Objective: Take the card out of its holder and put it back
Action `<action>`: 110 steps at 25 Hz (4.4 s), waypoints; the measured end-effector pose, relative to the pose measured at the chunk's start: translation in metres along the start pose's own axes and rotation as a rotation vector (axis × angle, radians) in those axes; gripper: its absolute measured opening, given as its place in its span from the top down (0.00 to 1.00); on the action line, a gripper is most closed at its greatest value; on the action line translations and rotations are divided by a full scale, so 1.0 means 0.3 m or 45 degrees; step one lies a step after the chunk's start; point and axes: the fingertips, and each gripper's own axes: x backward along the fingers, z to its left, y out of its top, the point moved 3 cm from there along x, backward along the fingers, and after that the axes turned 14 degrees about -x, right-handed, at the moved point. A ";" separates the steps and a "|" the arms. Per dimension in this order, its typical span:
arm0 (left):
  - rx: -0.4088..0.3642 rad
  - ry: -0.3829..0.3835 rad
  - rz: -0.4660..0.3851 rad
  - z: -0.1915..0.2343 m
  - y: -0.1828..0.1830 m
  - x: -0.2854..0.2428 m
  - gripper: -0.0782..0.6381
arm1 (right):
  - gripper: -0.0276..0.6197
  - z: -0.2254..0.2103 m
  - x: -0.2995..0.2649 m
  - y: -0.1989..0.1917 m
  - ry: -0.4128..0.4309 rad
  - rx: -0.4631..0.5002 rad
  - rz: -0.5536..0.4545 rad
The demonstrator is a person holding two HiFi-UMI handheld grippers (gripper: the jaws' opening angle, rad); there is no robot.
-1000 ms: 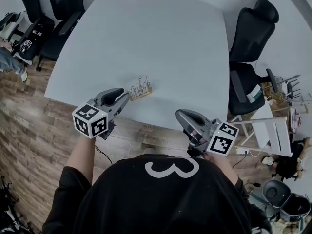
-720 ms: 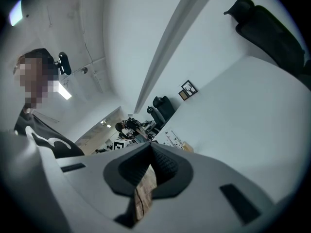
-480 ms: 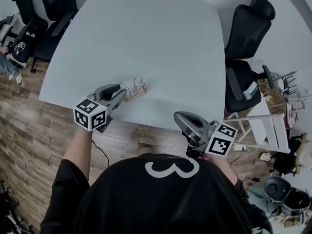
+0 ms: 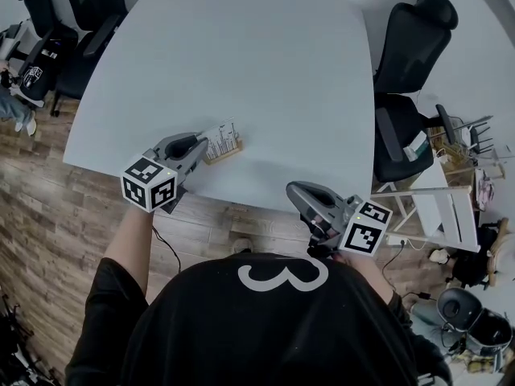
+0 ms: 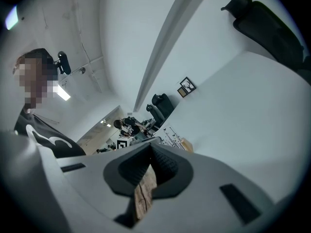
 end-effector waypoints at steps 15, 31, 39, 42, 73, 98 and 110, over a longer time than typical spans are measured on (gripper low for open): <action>-0.059 -0.002 0.001 -0.009 0.009 0.000 0.84 | 0.94 -0.011 0.008 -0.017 -0.003 -0.013 -0.011; -0.078 0.023 -0.042 -0.013 0.055 0.009 0.86 | 0.94 -0.002 0.023 -0.020 0.006 -0.007 -0.007; -0.094 0.097 -0.078 -0.009 0.134 0.050 0.86 | 0.94 0.019 0.051 -0.038 0.020 -0.012 0.011; -0.110 0.130 -0.102 -0.019 0.173 0.074 0.86 | 0.94 0.035 0.077 -0.050 0.027 -0.001 0.023; 0.178 0.139 -0.327 -0.774 0.384 0.413 0.86 | 0.95 0.251 0.470 -0.285 0.159 0.090 0.004; 0.289 0.116 -0.360 -1.047 0.373 0.497 0.86 | 0.94 0.383 0.591 -0.351 0.214 0.149 0.023; 0.245 0.127 -0.391 -1.228 0.398 0.490 0.86 | 0.94 0.387 0.745 -0.404 0.266 0.196 0.002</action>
